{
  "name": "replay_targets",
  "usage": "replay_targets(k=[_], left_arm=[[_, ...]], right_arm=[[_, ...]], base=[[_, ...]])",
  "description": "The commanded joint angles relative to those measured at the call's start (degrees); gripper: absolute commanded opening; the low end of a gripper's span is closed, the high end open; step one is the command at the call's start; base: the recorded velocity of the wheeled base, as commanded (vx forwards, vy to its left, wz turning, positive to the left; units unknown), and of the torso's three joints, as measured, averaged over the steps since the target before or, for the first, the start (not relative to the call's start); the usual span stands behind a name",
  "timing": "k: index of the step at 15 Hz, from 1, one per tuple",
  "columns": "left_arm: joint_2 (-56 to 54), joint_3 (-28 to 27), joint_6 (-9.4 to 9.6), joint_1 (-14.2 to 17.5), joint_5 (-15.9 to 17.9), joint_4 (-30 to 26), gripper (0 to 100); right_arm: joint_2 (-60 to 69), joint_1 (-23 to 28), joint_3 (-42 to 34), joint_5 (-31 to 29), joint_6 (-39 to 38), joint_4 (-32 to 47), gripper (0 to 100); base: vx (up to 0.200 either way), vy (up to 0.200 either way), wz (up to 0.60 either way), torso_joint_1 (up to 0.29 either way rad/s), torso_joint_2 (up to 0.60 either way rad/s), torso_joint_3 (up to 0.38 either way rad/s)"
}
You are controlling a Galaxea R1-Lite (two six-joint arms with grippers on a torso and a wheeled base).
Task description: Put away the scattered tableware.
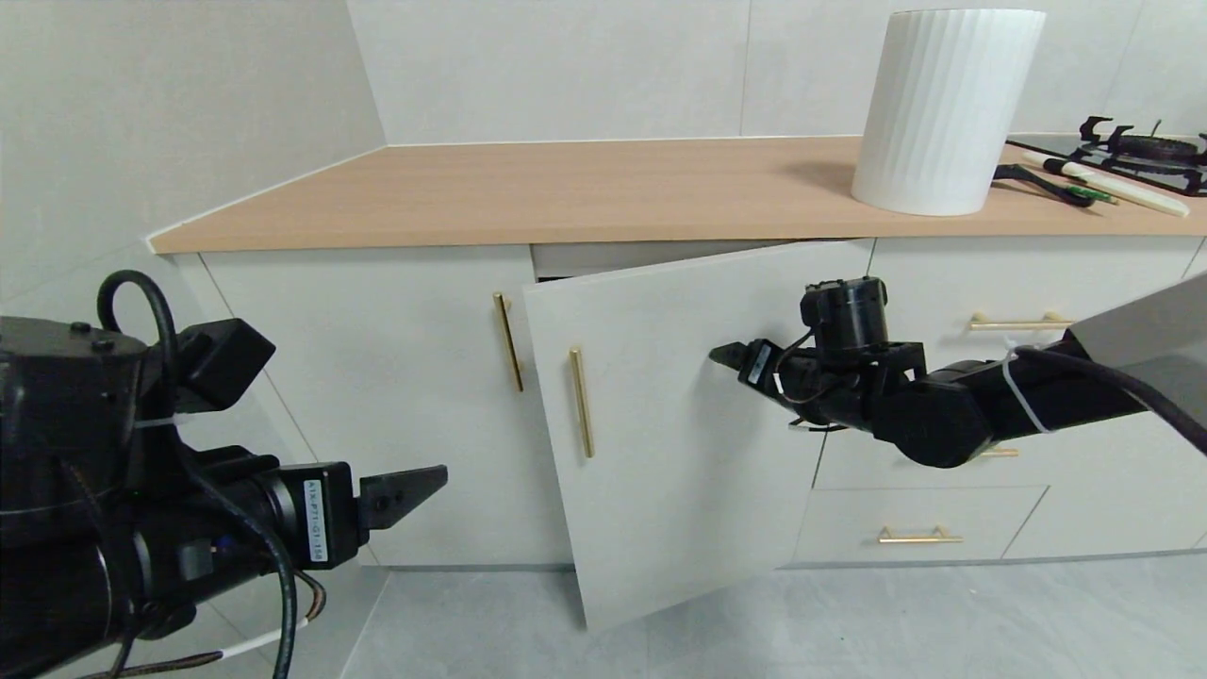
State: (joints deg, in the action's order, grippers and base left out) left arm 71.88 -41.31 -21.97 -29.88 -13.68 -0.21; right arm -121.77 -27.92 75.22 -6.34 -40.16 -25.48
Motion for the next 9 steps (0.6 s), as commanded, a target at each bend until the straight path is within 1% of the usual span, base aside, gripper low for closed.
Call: replay_targets(k=[1, 2, 4, 9], left_arm=[[0.28, 0.01, -0.01, 0.00, -0.03, 0.03, 100], [0.37, 0.01, -0.01, 0.00, -0.03, -0.06, 100], [0.46, 0.01, -0.01, 0.00, -0.03, -0.06, 100], [0.46, 0.09, -0.01, 0.00, -0.03, -0.06, 100]], right_arm=[[-3.82, -0.03, 3.97, -3.68, -0.80, -0.10, 100], [-5.23, 0.06, 5.47, -5.70, -0.98, -0.10, 100], [-6.72, 0.14, 7.23, -7.72, -0.98, -0.10, 100], [-7.16, 0.41, 8.10, -8.51, -1.06, -0.10, 100]], base=[[0.000, 0.000, 0.00, 0.000, 0.00, 0.000], [0.000, 0.000, 0.00, 0.000, 0.00, 0.000], [0.000, 0.000, 0.00, 0.000, 0.00, 0.000], [0.000, 0.000, 0.00, 0.000, 0.00, 0.000]])
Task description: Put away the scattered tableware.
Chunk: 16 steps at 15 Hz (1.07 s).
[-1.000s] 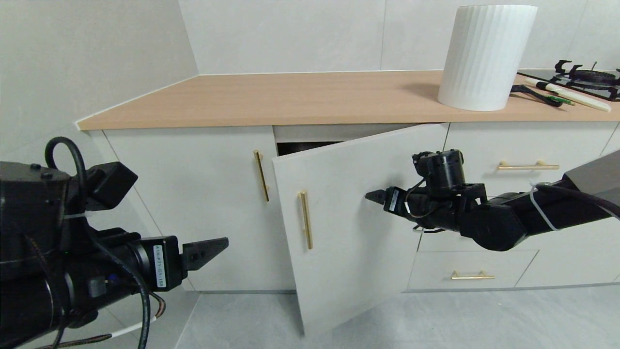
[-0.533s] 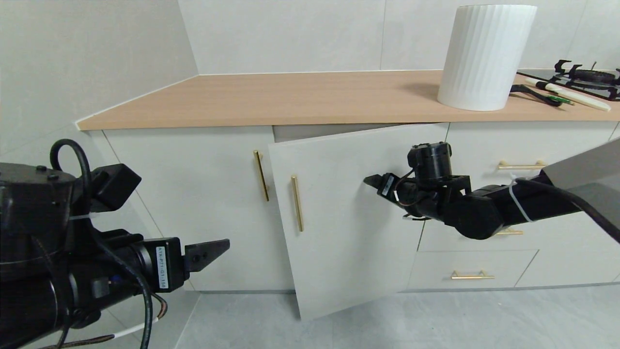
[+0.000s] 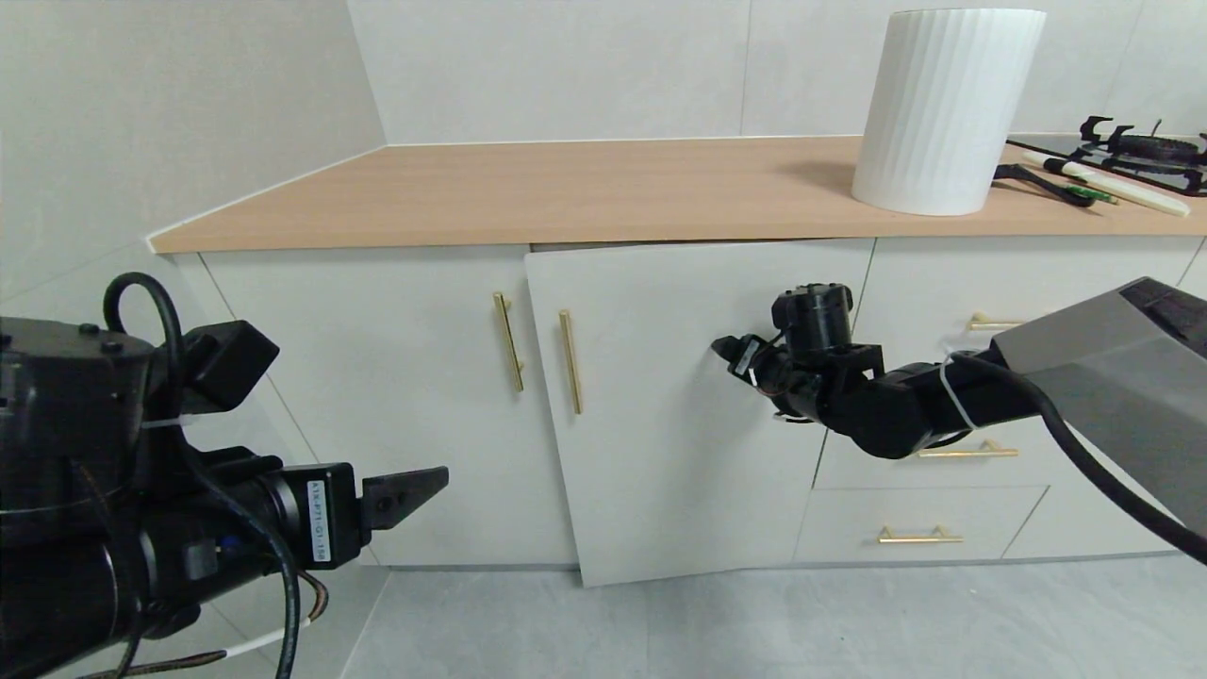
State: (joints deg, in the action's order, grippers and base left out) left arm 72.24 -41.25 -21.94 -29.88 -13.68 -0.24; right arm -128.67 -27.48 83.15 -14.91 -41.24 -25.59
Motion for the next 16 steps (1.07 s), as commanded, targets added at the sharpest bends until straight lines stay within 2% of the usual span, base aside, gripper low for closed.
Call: replay_targets(k=[1, 5, 13, 14, 16], left_arm=[[0.09, 0.03, -0.03, 0.00, -0.03, -0.02, 100], [0.00, 0.03, -0.03, 0.00, -0.03, -0.02, 100], [0.00, 0.03, -0.03, 0.00, -0.03, 0.07, 100], [0.00, 0.03, -0.03, 0.00, -0.03, 0.07, 100], [0.00, 0.03, -0.03, 0.00, -0.03, -0.02, 100]], right_arm=[[-0.88, 0.50, 0.61, -0.38, 0.02, 0.01, 100], [-3.52, 1.37, 3.42, -3.37, 0.11, 0.10, 100], [-0.44, 1.37, 1.57, -2.84, 0.11, 0.45, 100], [1.41, 1.02, -0.53, -1.88, 0.11, 0.54, 100], [10.63, -0.38, -10.99, 9.20, 0.20, 0.45, 100]], base=[[0.000, 0.000, 0.00, 0.000, 0.00, 0.000], [0.000, 0.000, 0.00, 0.000, 0.00, 0.000], [0.000, 0.000, 0.00, 0.000, 0.00, 0.000], [0.000, 0.000, 0.00, 0.000, 0.00, 0.000], [0.000, 0.000, 0.00, 0.000, 0.00, 0.000]])
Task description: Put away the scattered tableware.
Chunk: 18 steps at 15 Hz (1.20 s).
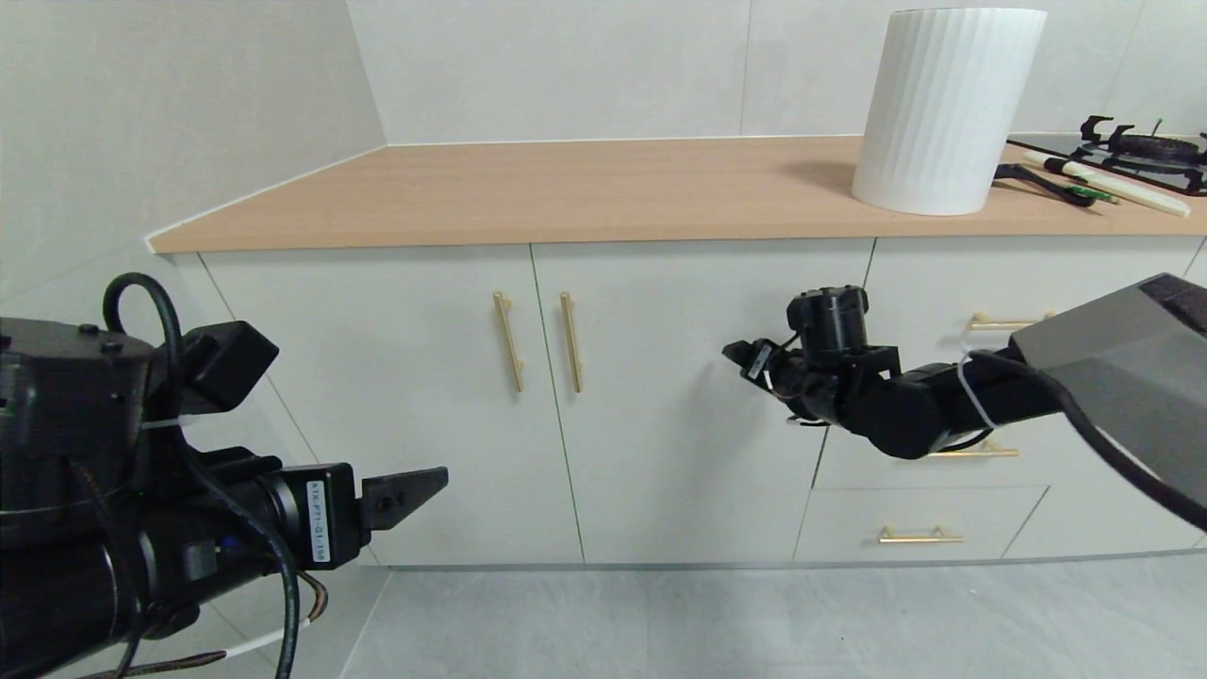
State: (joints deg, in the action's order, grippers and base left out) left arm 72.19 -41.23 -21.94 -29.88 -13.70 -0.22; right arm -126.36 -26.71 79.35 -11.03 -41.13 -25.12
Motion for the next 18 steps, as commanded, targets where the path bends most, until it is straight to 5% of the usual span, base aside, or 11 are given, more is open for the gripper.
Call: replay_targets(k=[1, 2, 7, 12, 15, 18], left_arm=[[-0.03, 0.01, -0.03, 0.00, -0.01, 0.04, 100], [-0.12, 0.01, -0.03, 0.00, -0.01, -0.04, 100], [-1.53, -0.08, -0.03, 0.00, -0.10, 0.04, 100], [-16.82, 1.15, 0.06, 4.30, 0.17, -0.04, 100], [-28.86, 7.21, 2.43, 6.15, 0.34, -0.04, 100], [-44.68, 14.16, 7.79, 9.31, 1.05, -0.48, 100]], right_arm=[[15.44, -1.06, -15.28, 16.75, 1.23, -0.36, 100], [19.30, -0.89, -18.26, 22.81, 3.69, -0.45, 100], [28.62, -0.89, -23.71, 20.44, 8.17, -0.36, 100], [49.10, -0.80, -37.51, 7.43, 17.31, -0.36, 100], [67.82, 0.34, -48.94, 6.46, 22.41, 0.16, 100], [88.83, 9.13, -52.45, 6.29, 27.33, 10.01, 100]], base=[[0.000, 0.000, 0.00, 0.000, 0.00, 0.000], [0.000, 0.000, 0.00, 0.000, 0.00, 0.000], [0.000, 0.000, 0.00, 0.000, 0.00, 0.000], [0.000, 0.000, 0.00, 0.000, 0.00, 0.000], [0.000, 0.000, 0.00, 0.000, 0.00, 0.000], [0.000, 0.000, 0.00, 0.000, 0.00, 0.000]])
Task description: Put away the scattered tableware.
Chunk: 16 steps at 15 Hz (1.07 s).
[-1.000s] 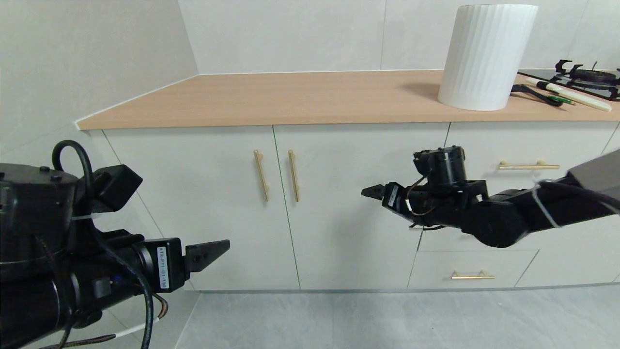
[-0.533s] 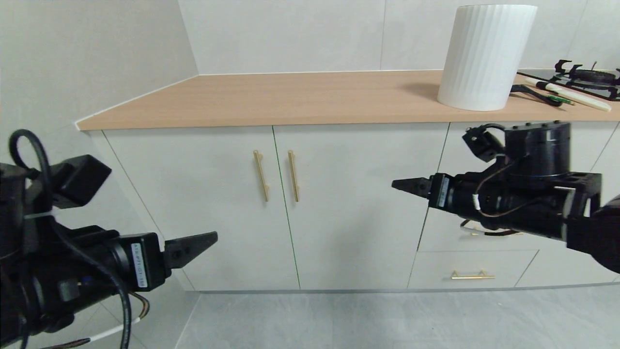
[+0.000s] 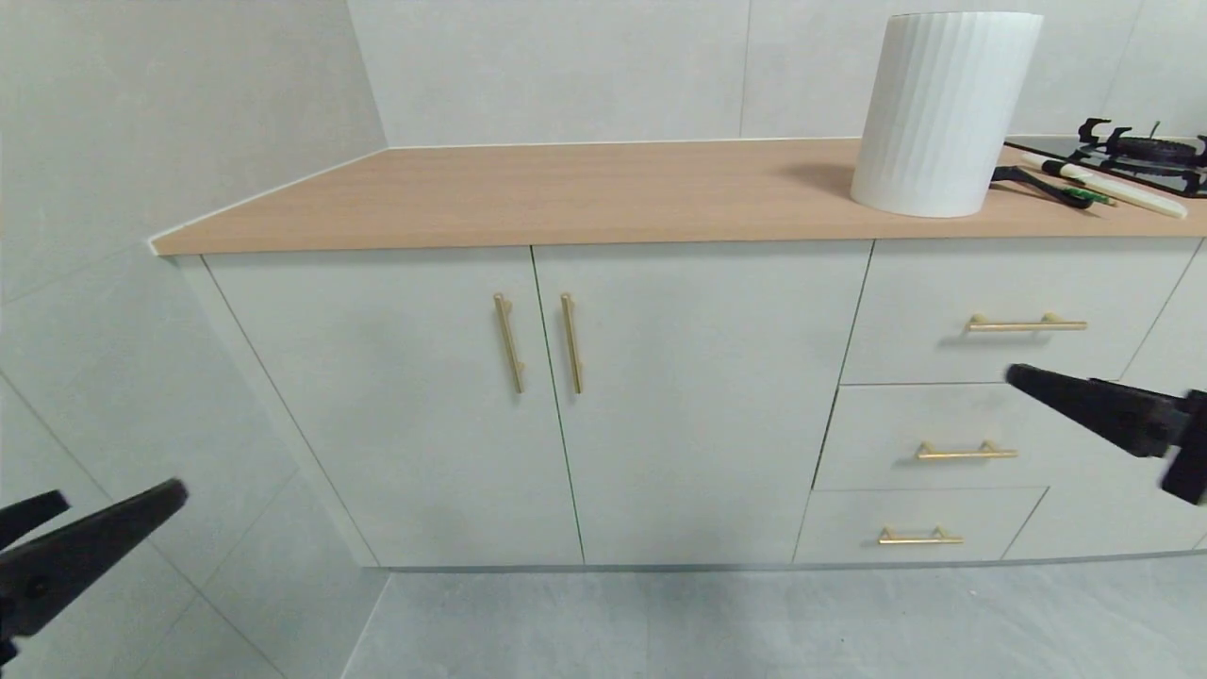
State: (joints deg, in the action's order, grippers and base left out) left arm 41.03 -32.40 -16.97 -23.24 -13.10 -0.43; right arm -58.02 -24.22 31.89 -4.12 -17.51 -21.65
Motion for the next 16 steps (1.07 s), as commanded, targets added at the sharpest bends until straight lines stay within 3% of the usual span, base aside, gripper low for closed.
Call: replay_targets(k=[1, 4, 7, 10, 12, 14, 15, 16], left_arm=[[-17.83, 6.30, 3.79, 3.55, 0.89, -0.89, 100], [-26.44, 6.21, 5.81, 7.24, 1.06, -5.81, 100], [-32.68, 6.56, 5.90, 10.23, 1.85, -8.27, 100], [-35.41, 7.44, 5.98, 13.66, 0.80, -11.26, 100], [-35.50, 7.97, 6.42, 16.47, -0.08, -11.17, 100], [-36.81, 9.38, 7.30, 21.21, 0.18, -11.17, 100], [-41.03, 12.19, 12.31, 23.24, 2.38, -11.53, 100], [-41.03, 14.39, 13.10, 23.41, 1.59, -10.56, 100]], right_arm=[[26.02, 8.23, -4.29, -0.71, 4.94, 11.54, 100], [41.32, 12.62, -3.41, -1.15, 11.62, 24.64, 100], [51.77, 17.98, -3.41, -1.07, 12.85, 32.46, 100], [55.91, 23.34, -4.73, -1.15, 13.46, 33.78, 100], [58.02, 23.87, -5.96, 0.96, 15.75, 34.92, 100], [58.02, 23.96, -6.49, -3.00, 15.66, 34.92, 100], [58.02, 23.96, -8.16, -3.61, 15.92, 34.92, 100], [58.02, 23.96, -9.83, -3.61, 15.92, 34.92, 100]], base=[[0.000, 0.000, 0.00, 0.000, 0.00, 0.000], [0.000, 0.000, 0.00, 0.000, 0.00, 0.000], [0.000, 0.000, 0.00, 0.000, 0.00, 0.000], [0.000, 0.000, 0.00, 0.000, 0.00, 0.000], [0.000, 0.000, 0.00, 0.000, 0.00, 0.000], [0.000, 0.000, 0.00, 0.000, 0.00, 0.000], [0.000, 0.000, 0.00, 0.000, 0.00, 0.000], [0.000, 0.000, 0.00, 0.000, 0.00, 0.000]])
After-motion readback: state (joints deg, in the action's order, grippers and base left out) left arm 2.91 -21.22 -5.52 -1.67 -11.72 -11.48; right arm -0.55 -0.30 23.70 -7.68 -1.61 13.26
